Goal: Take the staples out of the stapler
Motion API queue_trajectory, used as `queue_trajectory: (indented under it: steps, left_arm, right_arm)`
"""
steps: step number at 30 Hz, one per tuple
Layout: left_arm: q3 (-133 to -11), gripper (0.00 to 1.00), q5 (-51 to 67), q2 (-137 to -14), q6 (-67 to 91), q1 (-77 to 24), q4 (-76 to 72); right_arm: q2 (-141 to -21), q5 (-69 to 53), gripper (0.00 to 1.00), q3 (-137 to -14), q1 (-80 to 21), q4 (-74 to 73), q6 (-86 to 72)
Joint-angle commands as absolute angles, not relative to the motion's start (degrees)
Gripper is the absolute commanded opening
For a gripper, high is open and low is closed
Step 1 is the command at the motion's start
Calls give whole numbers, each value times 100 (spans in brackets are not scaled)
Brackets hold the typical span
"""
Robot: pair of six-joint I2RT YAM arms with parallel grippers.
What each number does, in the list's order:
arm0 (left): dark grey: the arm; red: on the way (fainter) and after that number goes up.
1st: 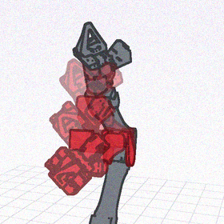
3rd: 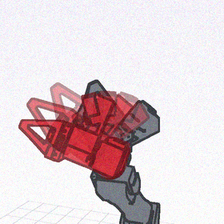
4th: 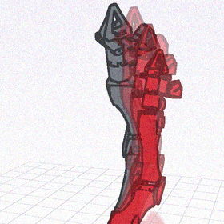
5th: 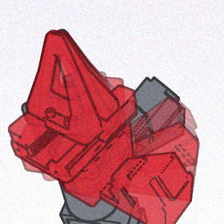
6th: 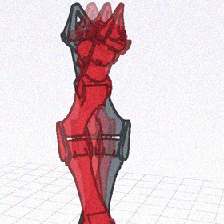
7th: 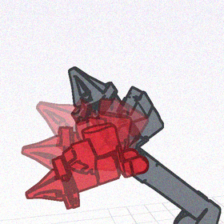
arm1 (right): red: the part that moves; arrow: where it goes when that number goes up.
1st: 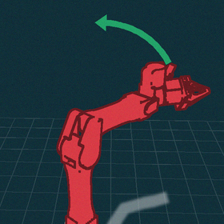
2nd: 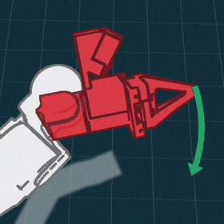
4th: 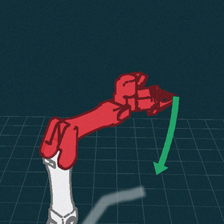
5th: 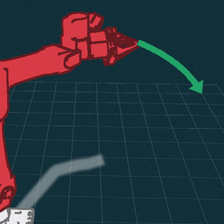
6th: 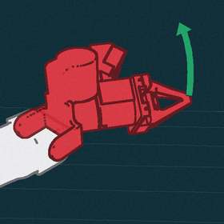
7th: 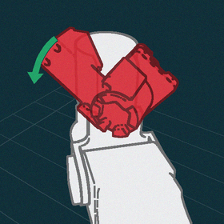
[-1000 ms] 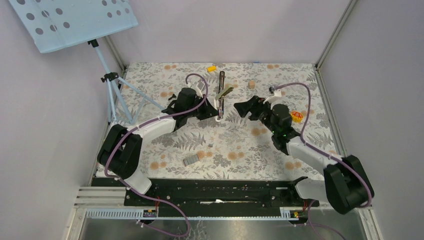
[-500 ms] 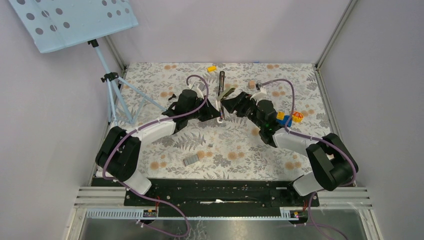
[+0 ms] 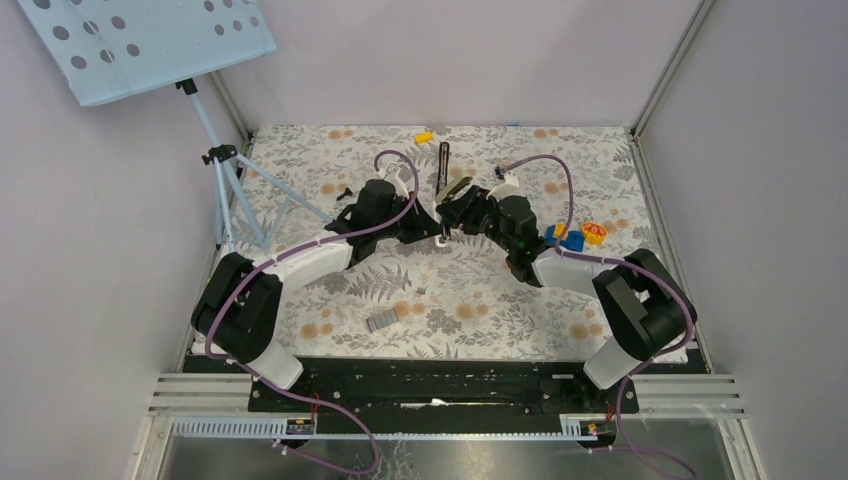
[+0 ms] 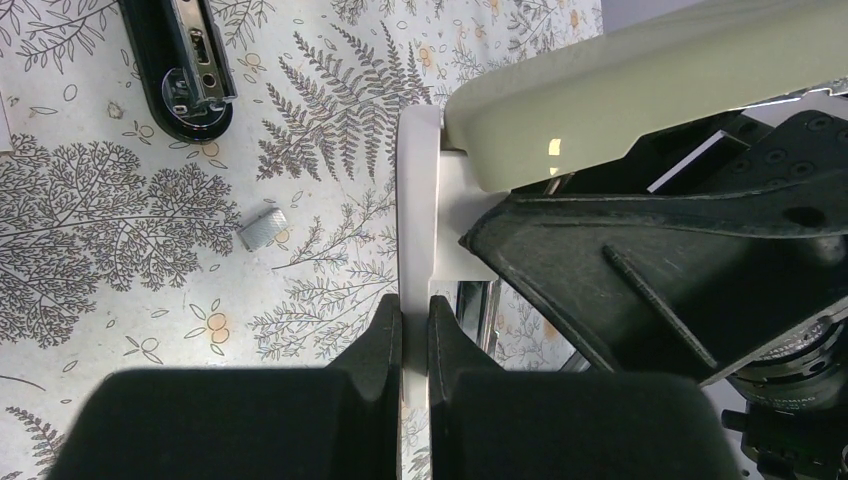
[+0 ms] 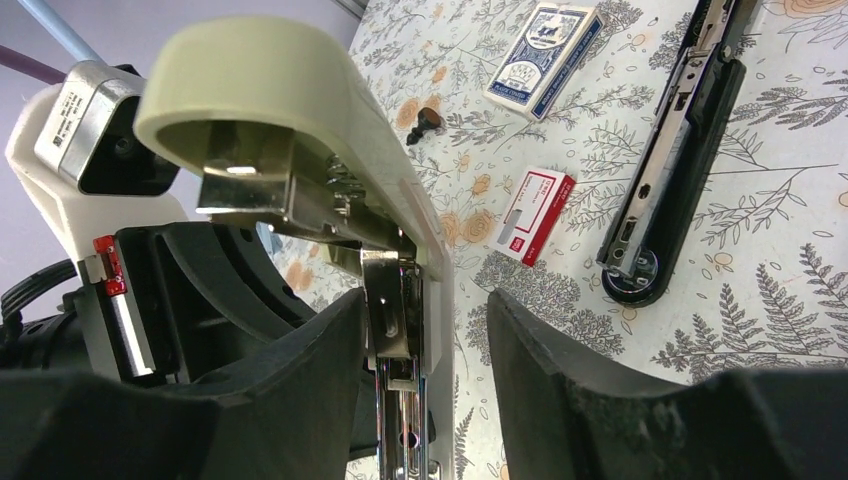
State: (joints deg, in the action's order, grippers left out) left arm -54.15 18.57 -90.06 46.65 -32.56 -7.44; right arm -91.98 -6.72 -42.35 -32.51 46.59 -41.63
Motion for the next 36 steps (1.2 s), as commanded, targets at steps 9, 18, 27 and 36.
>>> queue_trajectory:
  steps: [9, 18, 27, 36]
  left_arm:
    - [-5476, 0, 1925, -8914, 4666, -3296, -1214]
    - [-5593, 5, 2088, -9068, 4624, -3285, -1144]
    - [-5704, 56, 1847, -8817, 4455, -3130, -777]
    - [-5672, 84, 1399, -8361, 4193, -2835, -206]
  right_arm:
    - [-9468, -806, 38, -4597, -3331, 4799, -3925]
    - [-9340, -856, 0, -4536, -3334, 4777, -3640]
    - [-8840, 225, 0, -4581, -3331, 3696, -2578]
    - [-9044, 1423, 0, -5215, -3332, 2494, -1776]
